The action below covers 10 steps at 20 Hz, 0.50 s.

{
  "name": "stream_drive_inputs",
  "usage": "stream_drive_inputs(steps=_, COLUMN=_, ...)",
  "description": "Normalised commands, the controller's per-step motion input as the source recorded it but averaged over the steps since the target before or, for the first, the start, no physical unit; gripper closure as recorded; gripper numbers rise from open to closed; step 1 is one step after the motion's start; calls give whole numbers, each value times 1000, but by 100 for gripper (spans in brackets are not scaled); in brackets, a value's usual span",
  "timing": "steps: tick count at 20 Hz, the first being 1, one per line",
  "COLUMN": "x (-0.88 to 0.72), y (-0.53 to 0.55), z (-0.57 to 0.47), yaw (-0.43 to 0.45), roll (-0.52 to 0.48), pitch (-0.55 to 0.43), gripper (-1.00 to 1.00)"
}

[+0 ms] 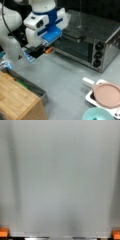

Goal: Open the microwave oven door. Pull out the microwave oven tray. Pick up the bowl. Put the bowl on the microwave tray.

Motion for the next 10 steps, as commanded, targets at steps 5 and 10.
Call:
stream_drive_inputs(steps=5, x=-54, y=75, z=-2, yaw=102, roll=368, pitch=-40, gripper=-100)
stream_drive_inputs(steps=10, x=-140, y=161, z=18, yaw=41, roll=263, pitch=-31, gripper=-100)
